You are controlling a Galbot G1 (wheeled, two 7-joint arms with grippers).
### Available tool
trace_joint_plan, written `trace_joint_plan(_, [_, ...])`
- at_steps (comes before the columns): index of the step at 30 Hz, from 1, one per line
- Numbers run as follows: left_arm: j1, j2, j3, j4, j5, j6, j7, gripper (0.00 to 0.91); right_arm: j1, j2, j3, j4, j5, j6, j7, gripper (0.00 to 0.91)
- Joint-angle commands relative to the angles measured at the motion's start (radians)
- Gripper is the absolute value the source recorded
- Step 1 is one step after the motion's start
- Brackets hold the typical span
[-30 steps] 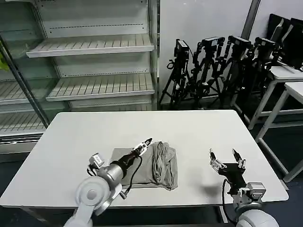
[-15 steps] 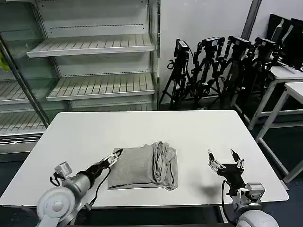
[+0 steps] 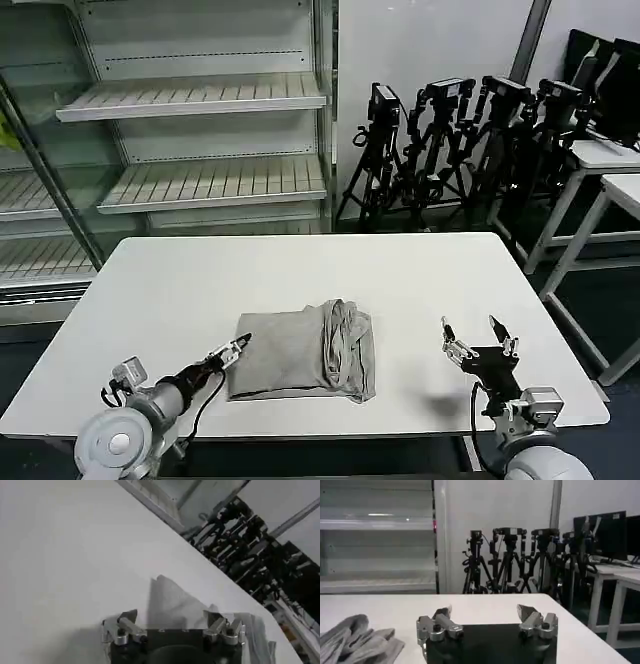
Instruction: Fold and organize the clothes.
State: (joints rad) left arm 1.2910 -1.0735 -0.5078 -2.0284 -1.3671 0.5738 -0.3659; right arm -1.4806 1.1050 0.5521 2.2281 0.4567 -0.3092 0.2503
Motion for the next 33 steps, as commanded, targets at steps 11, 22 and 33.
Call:
trace_joint_plan(11, [-0.076,-0.105,0.109,0.010,-0.008,0.004,-0.017,0.907,-0.002,0.003,0.003,0.008,-0.001,-0.003,0.004,0.907])
trace_joint_plan(22, [-0.107,-0.119,0.096,0.048,-0.010,-0.003,-0.020,0.040,-0.012,0.017,0.008,0.014,-0.008,-0.003,0.006,0.907])
trace_joint_plan(33, [-0.102,-0.150,0.065,0.041,-0.032,-0.016,-0.020,0.030,-0.014,0.024,0.007,0.020,-0.013,-0.005,0.007,0.907])
